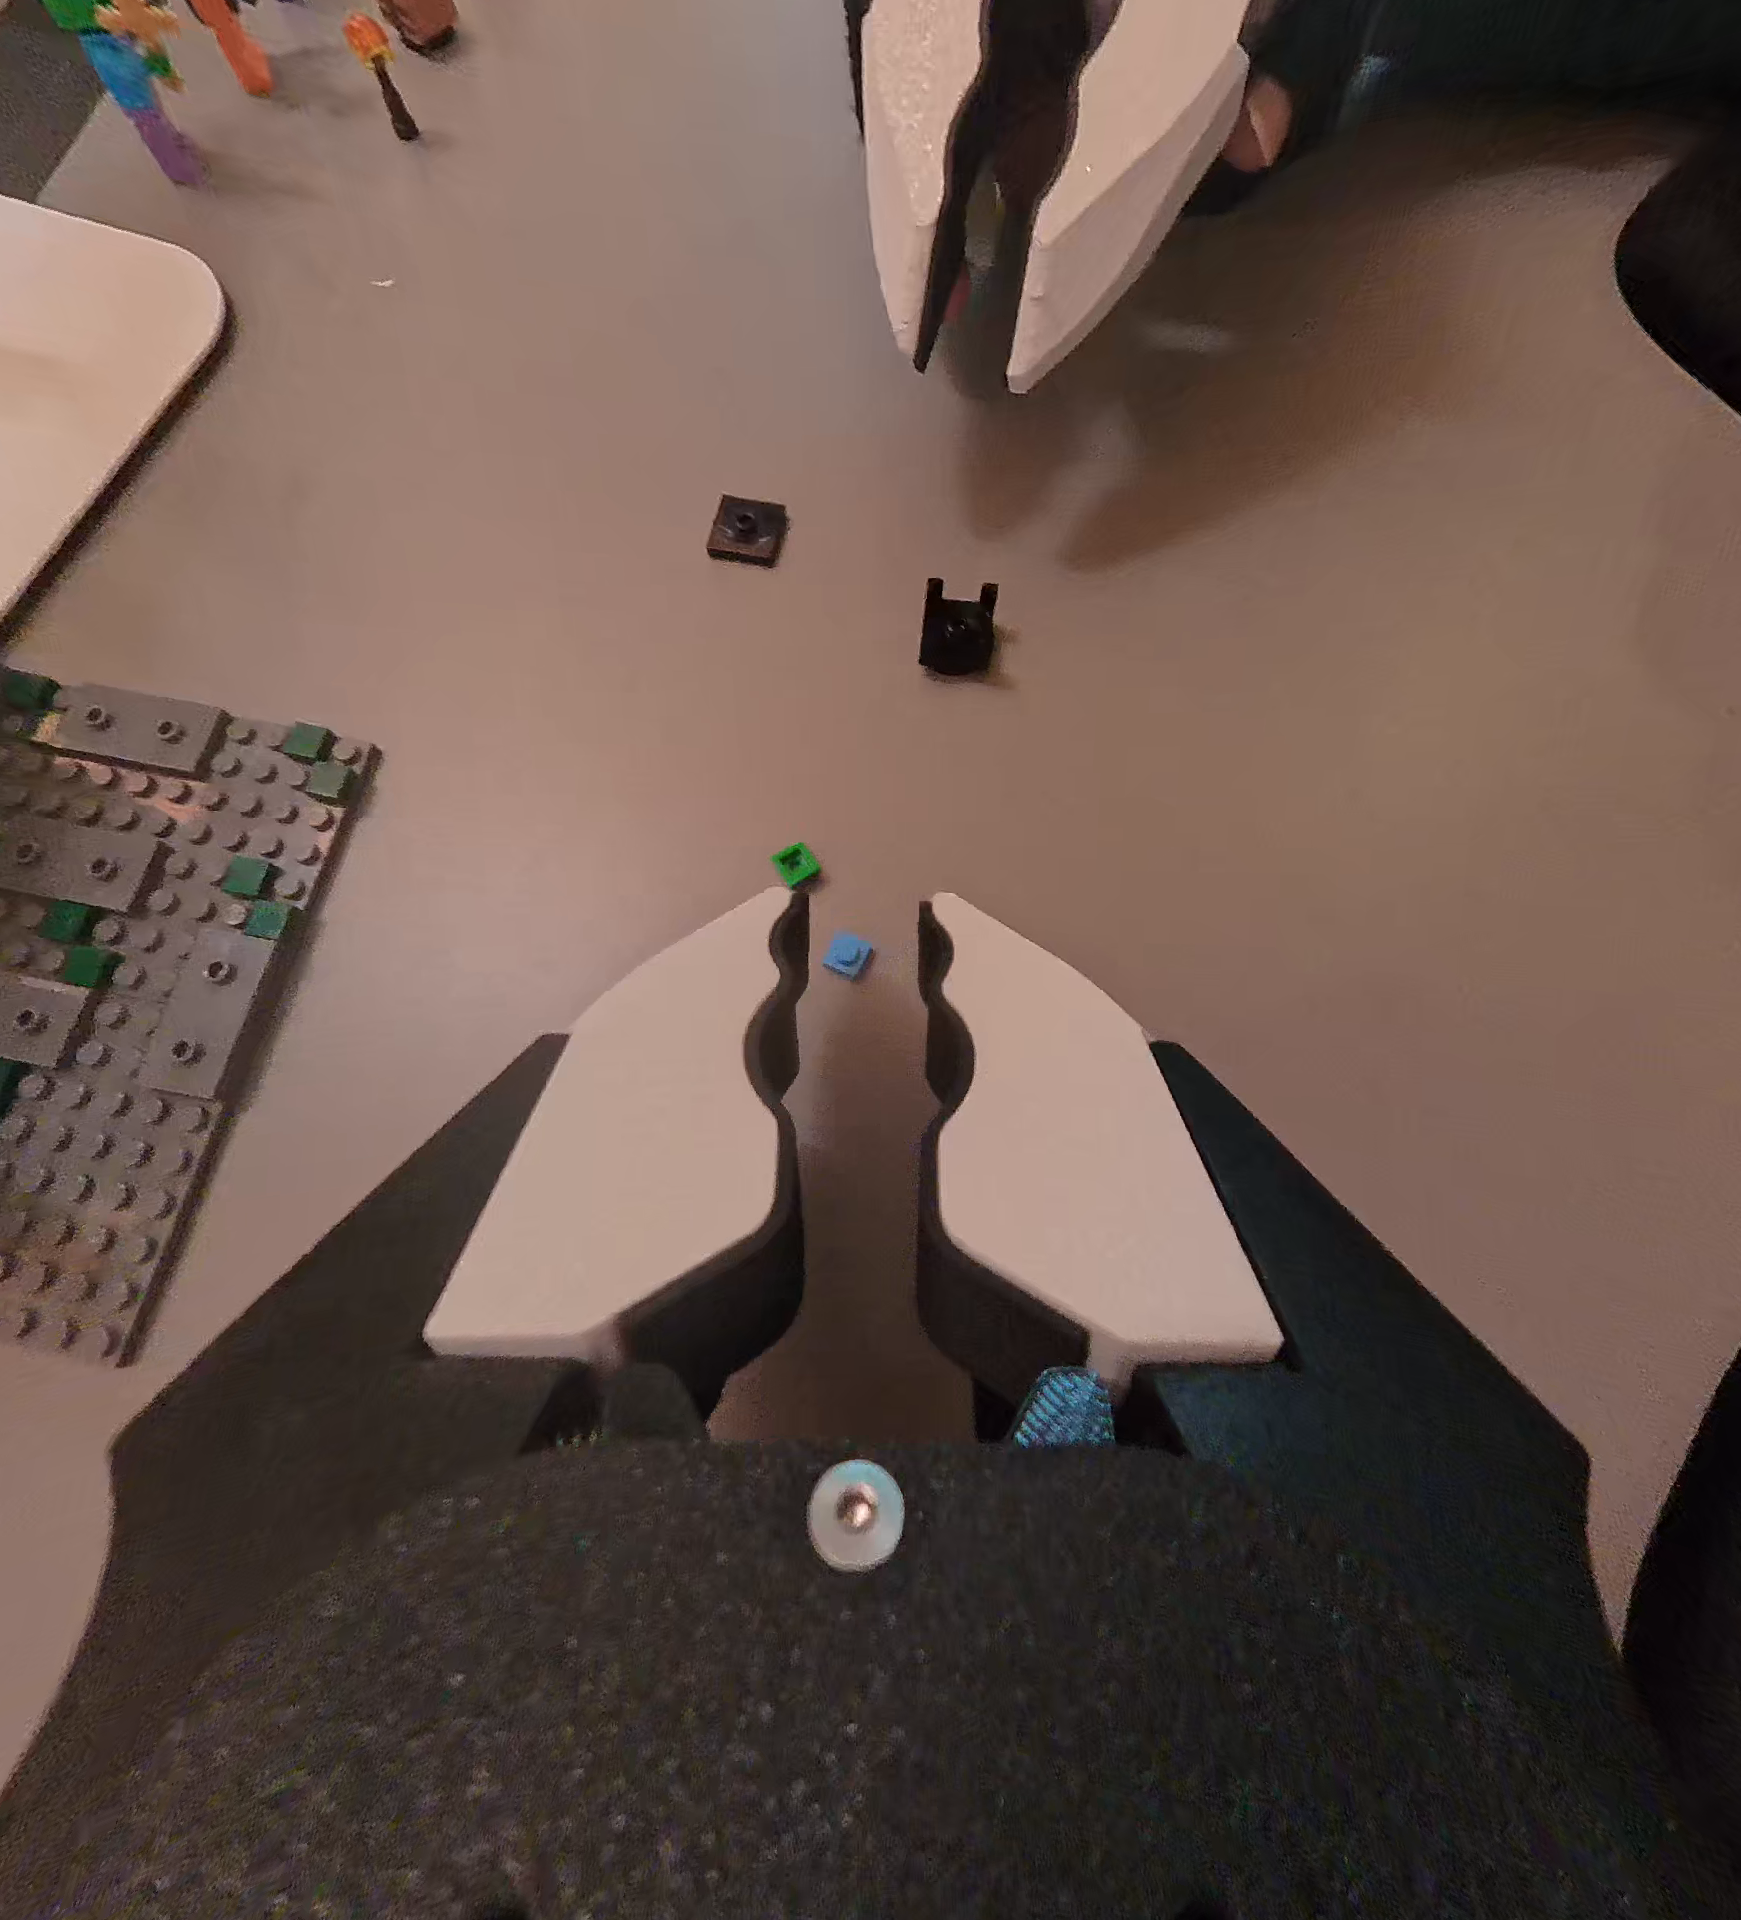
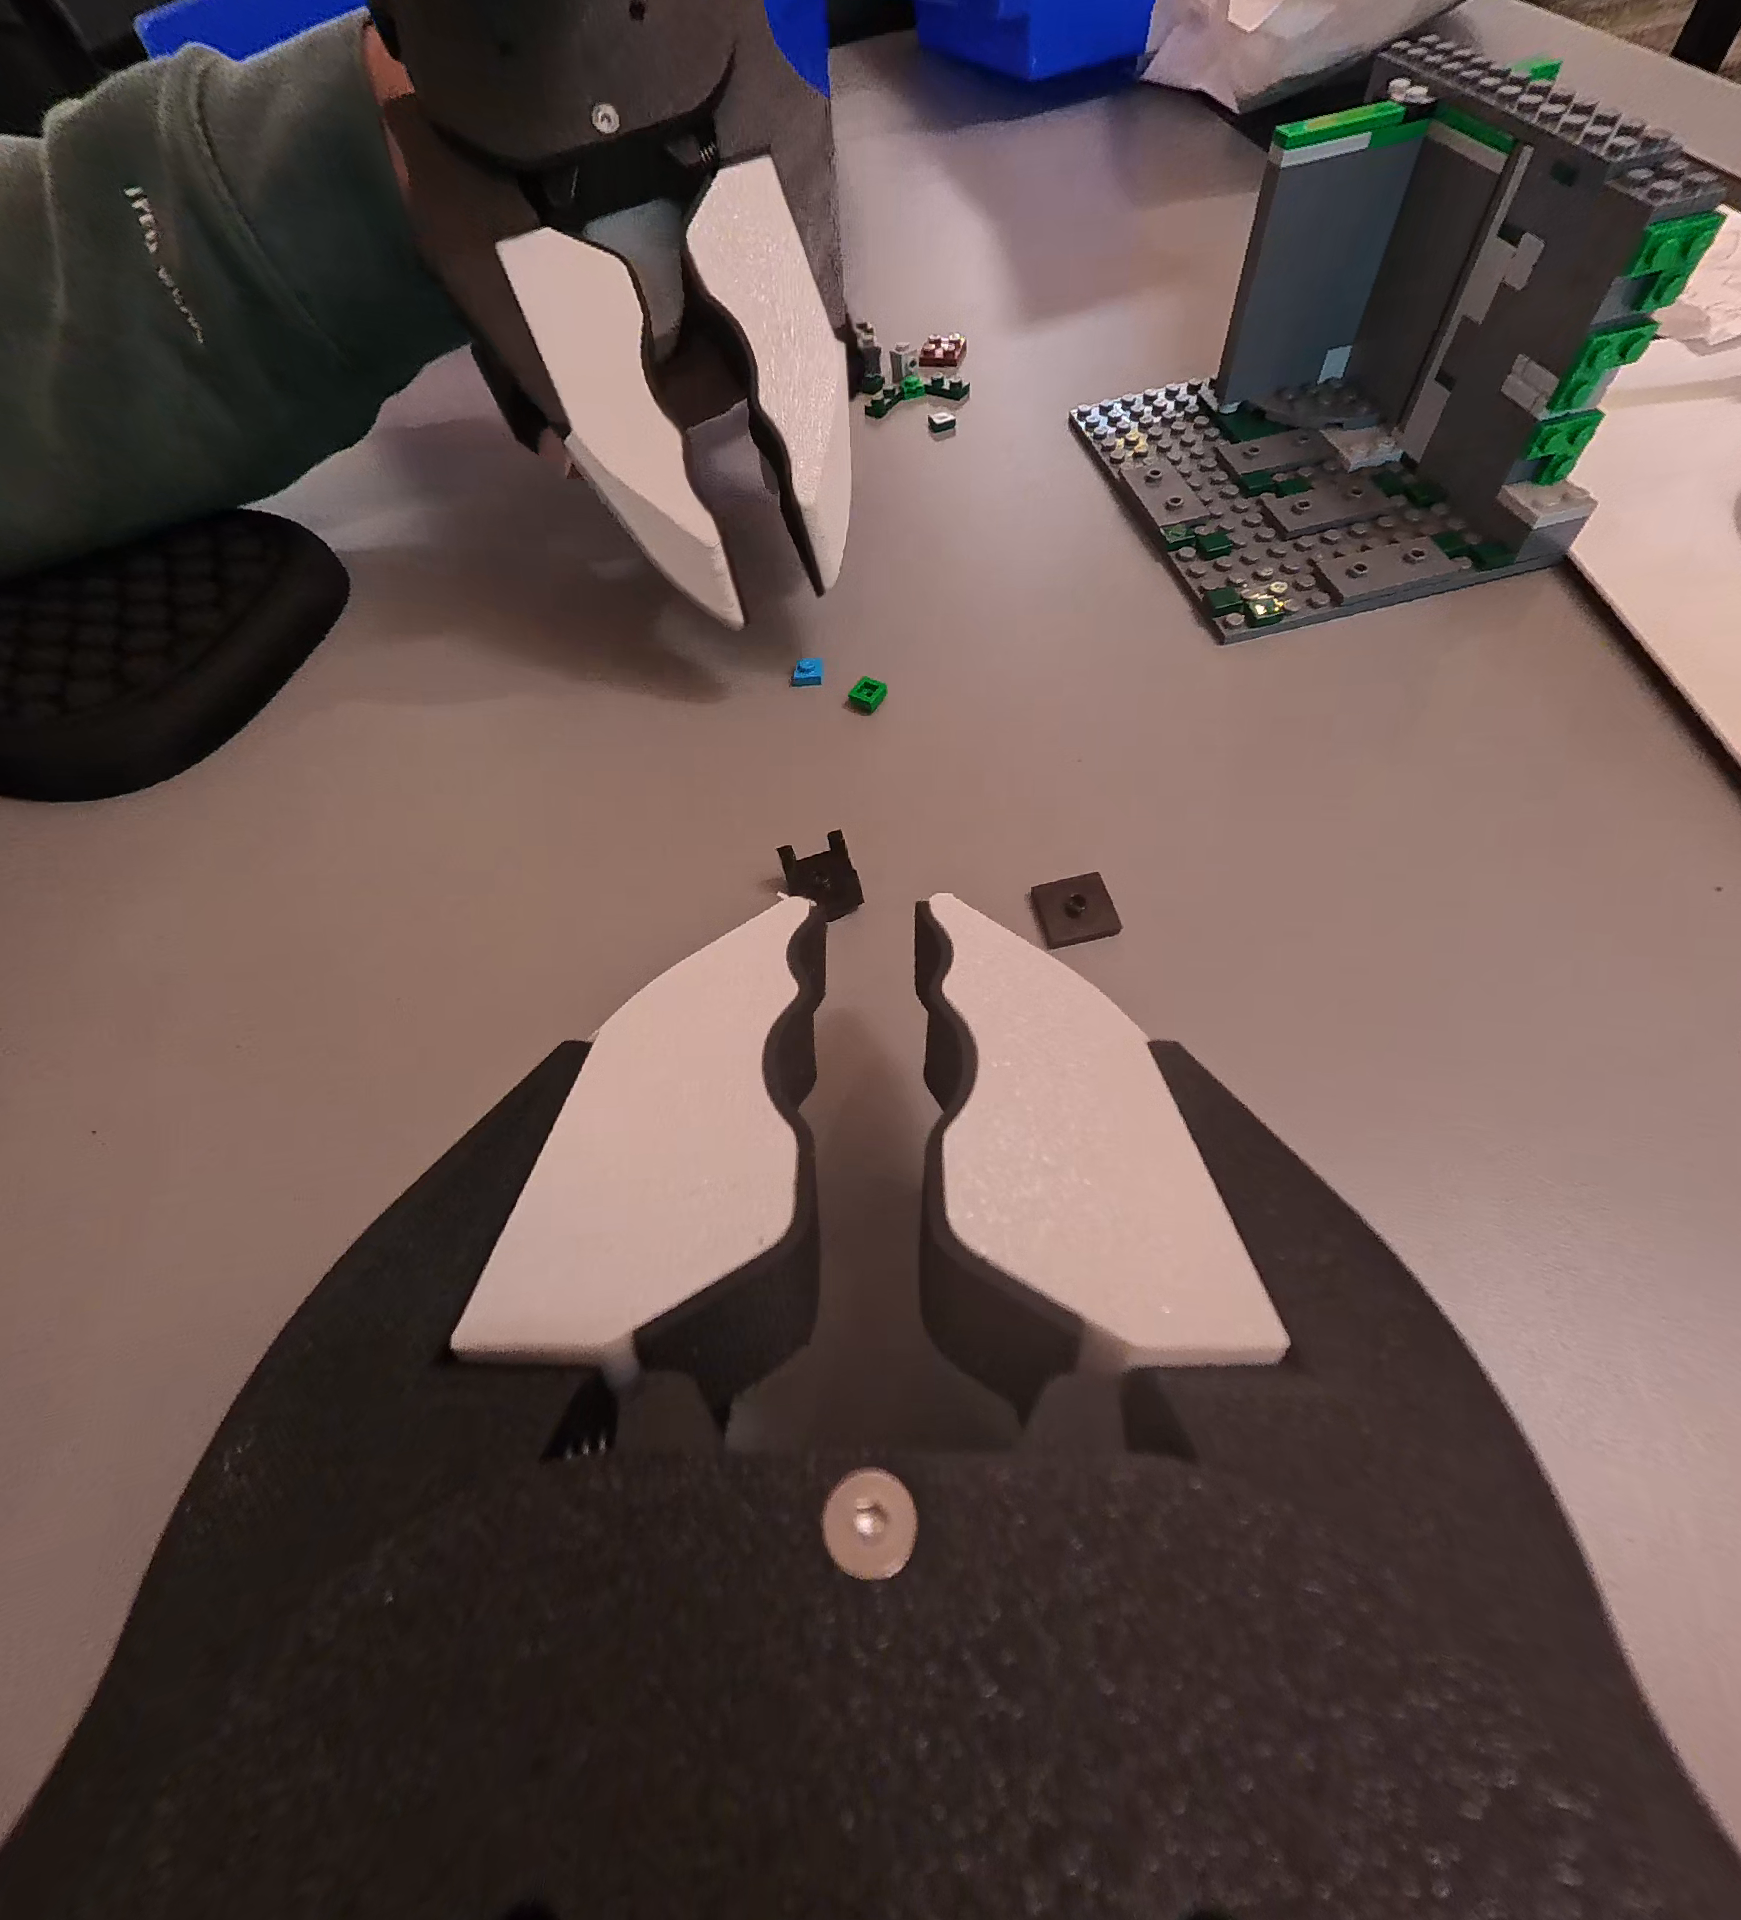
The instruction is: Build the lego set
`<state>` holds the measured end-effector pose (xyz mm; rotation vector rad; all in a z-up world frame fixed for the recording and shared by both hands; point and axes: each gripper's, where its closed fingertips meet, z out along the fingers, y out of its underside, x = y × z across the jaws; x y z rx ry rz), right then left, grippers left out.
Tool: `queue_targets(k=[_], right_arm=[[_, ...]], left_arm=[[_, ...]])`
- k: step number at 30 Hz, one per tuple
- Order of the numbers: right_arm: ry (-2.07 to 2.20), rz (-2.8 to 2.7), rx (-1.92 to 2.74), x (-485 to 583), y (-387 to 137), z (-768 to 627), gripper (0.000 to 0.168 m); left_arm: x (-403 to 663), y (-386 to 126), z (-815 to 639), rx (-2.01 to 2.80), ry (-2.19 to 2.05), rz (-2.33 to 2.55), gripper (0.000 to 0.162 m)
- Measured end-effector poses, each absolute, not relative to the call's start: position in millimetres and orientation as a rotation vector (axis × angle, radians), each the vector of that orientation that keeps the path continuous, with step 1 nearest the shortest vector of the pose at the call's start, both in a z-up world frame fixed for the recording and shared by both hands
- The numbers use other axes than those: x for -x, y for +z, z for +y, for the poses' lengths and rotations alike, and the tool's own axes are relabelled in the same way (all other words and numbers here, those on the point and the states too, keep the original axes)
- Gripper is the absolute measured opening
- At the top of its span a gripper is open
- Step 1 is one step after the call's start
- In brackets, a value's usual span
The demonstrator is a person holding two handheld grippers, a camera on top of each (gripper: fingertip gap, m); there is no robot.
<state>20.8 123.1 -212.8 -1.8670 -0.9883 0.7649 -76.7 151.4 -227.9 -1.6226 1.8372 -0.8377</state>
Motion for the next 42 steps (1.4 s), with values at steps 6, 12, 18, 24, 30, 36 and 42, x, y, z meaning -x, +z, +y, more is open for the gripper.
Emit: queue_targets(k=[6, 12, 18, 24, 30, 36, 42], right_arm=[[0.763, -0.991, 1.868, -21, -213, 123, 0.016], [0.762, -0.994, 1.869, -20, -213, 123, 0.016], [0.765, -0.992, 1.869, -20, -213, 123, 0.016], [0.767, -0.994, 1.871, -20, -213, 123, 0.016], [0.767, -0.997, 1.872, -20, -214, 123, 0.016], [0.768, -0.999, 1.874, -20, -214, 123, 0.016], [0.77, -1.0, 1.875, -20, -214, 122, 0.016]], left_arm=[[76, -236, 149, 1.621, -0.858, 1.853, 0.02], [76, -243, 151, 1.638, -0.831, 1.871, 0.015], [76, -248, 150, 1.645, -0.813, 1.895, 0.006], [77, -247, 147, 1.652, -0.829, 1.906, 0.0], [77, -237, 136, 1.637, -0.929, 1.901, 0.0], [76, -231, 146, 1.633, -0.902, 1.834, 0.015], [76, -244, 146, 1.661, -0.859, 1.873, 0.024]])
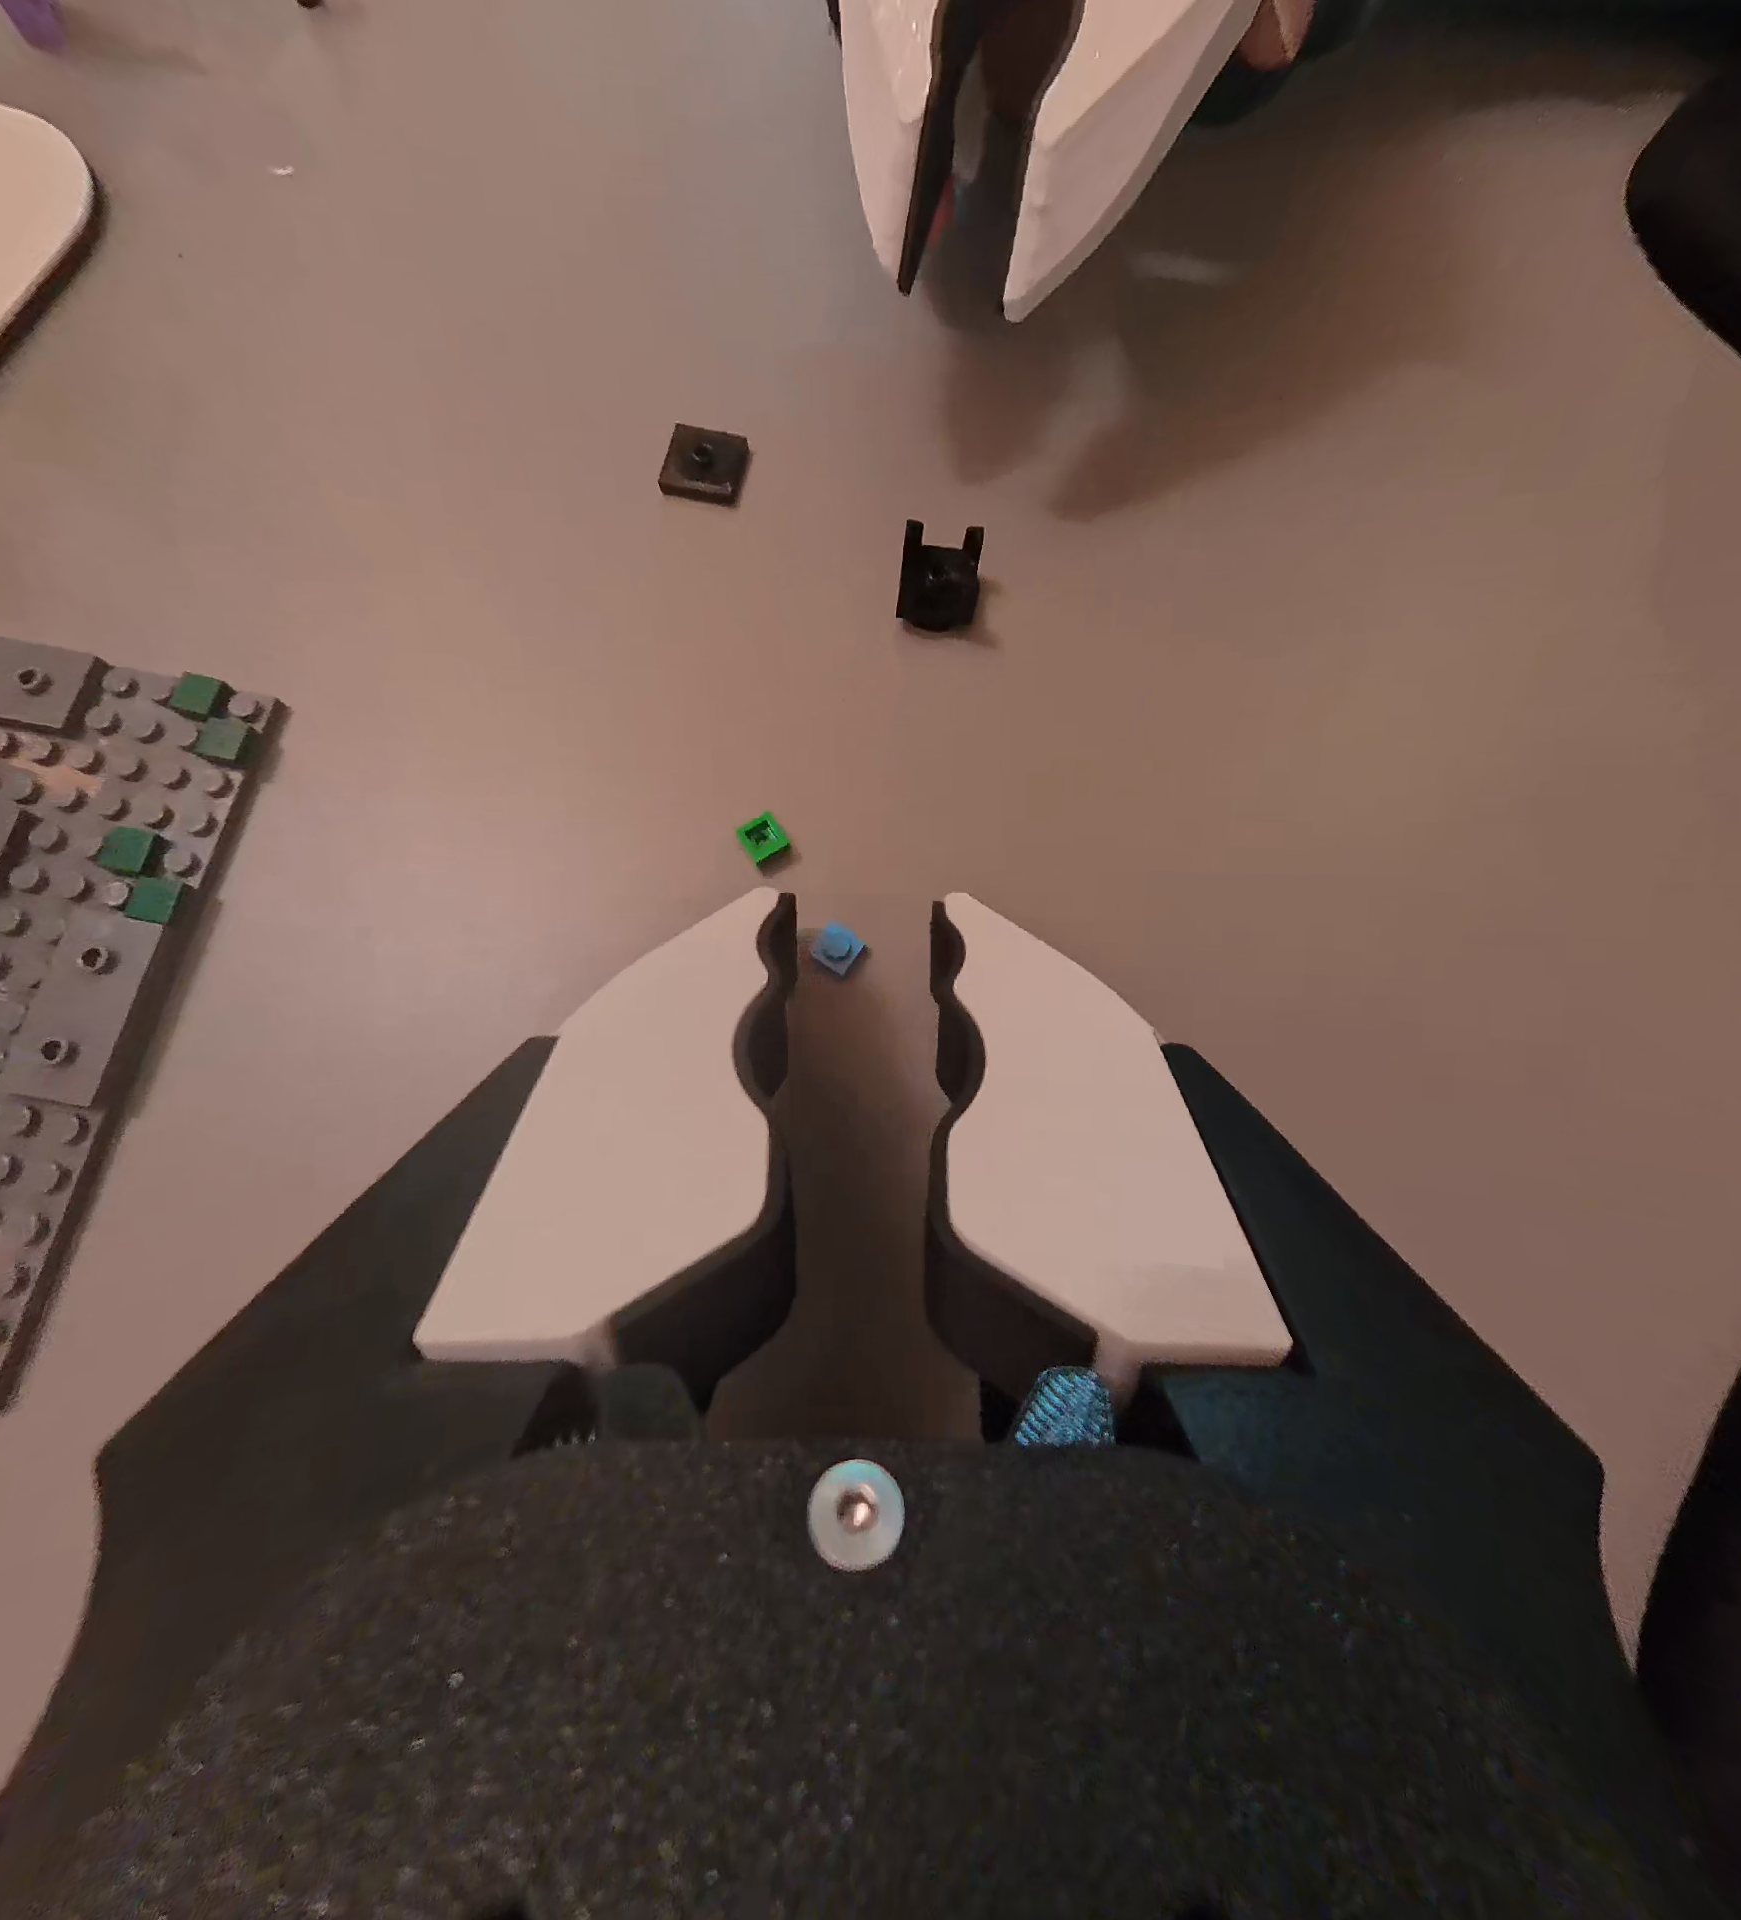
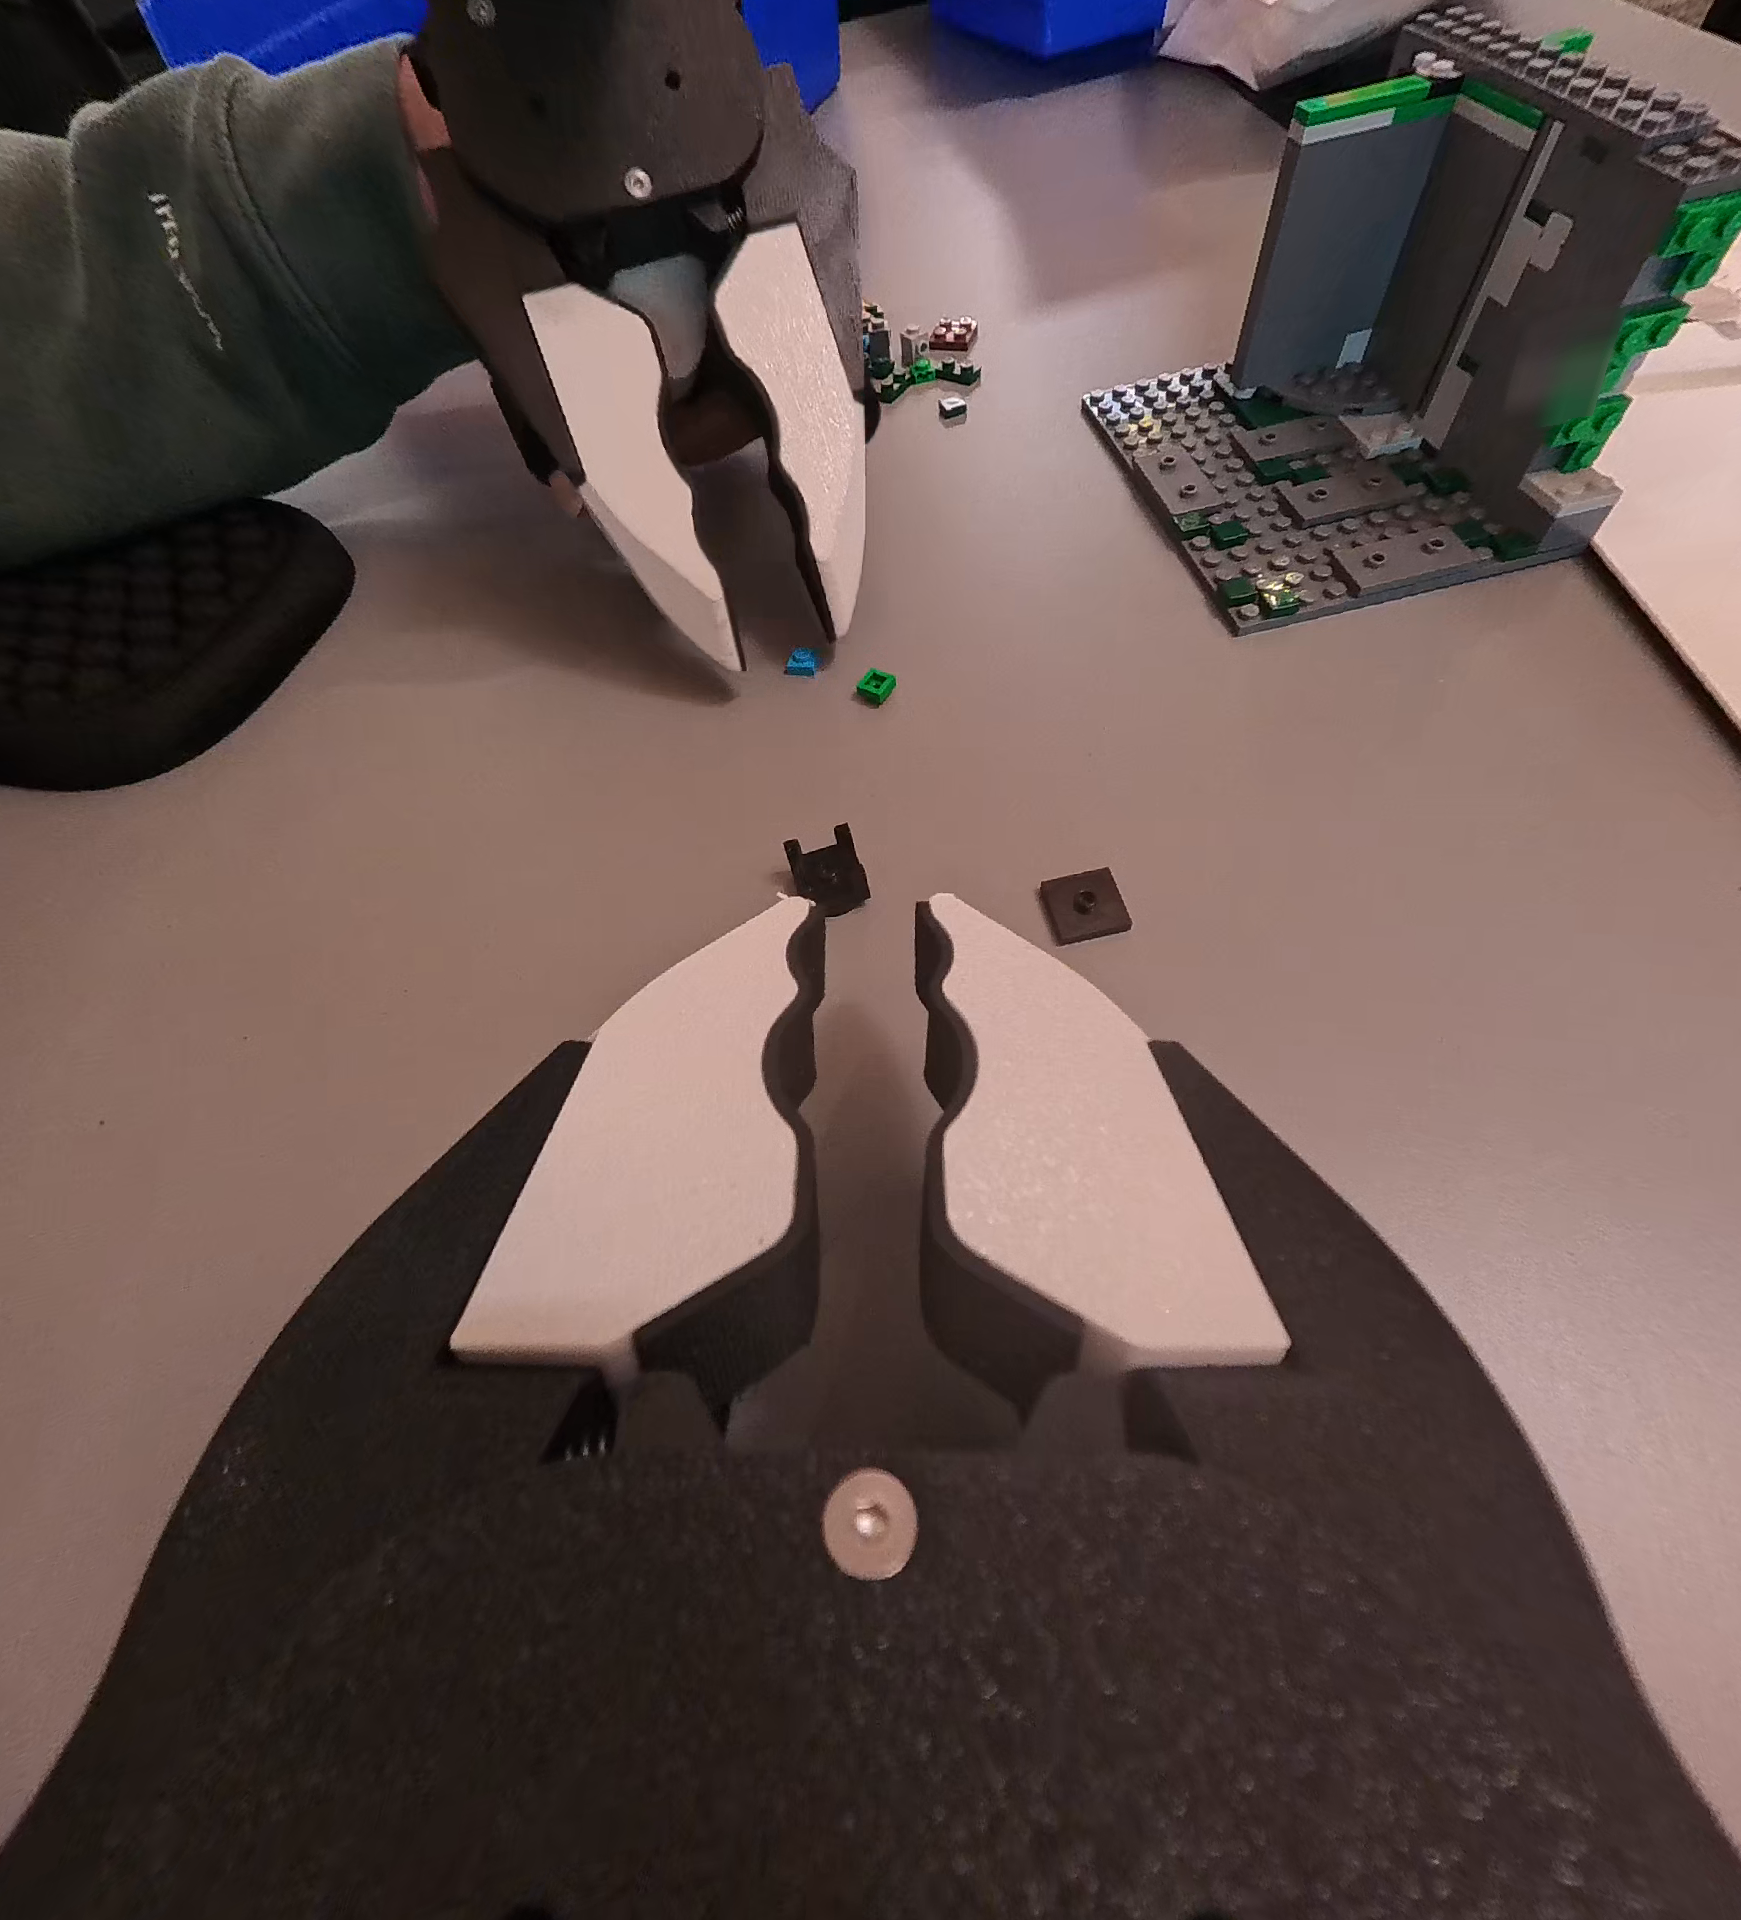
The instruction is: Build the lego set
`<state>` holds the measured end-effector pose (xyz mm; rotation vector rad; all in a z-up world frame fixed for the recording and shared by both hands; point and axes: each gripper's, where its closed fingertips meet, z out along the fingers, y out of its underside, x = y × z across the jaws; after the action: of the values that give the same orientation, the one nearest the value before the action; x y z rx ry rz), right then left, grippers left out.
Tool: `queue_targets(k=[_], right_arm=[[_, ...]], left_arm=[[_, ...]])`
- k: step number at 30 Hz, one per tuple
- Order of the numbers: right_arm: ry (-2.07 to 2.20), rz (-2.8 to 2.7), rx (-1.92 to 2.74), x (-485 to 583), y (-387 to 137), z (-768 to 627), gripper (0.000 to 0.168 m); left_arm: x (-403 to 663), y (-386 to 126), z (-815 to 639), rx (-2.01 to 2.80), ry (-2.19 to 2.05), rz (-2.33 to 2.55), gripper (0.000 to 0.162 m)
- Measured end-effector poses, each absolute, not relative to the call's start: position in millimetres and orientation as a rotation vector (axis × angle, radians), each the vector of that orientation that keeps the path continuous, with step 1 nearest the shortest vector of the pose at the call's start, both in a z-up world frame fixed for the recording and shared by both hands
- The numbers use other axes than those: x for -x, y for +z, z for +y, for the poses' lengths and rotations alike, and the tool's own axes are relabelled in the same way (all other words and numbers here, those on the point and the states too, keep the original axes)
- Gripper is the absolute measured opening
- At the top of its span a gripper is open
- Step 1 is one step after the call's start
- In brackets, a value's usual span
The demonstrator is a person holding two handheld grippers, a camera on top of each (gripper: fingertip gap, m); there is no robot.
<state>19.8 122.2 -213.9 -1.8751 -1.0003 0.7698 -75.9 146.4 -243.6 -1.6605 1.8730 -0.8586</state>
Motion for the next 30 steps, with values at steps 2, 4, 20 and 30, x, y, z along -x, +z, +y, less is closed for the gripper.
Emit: queue_targets(k=[2, 4, 20, 30], right_arm=[[0.769, -1.001, 1.875, -20, -214, 122, 0.016], [0.769, -1.002, 1.876, -20, -214, 122, 0.016], [0.772, -1.002, 1.879, -20, -214, 121, 0.016], [0.77, -1.005, 1.879, -19, -214, 121, 0.016]], left_arm=[[76, -248, 145, 1.668, -0.834, 1.901, 0.023], [75, -249, 145, 1.666, -0.818, 1.913, 0.02], [74, -243, 127, 1.62, -0.823, 2.002, 0.0], [79, -242, 144, 1.676, -0.829, 1.898, 0.037]])
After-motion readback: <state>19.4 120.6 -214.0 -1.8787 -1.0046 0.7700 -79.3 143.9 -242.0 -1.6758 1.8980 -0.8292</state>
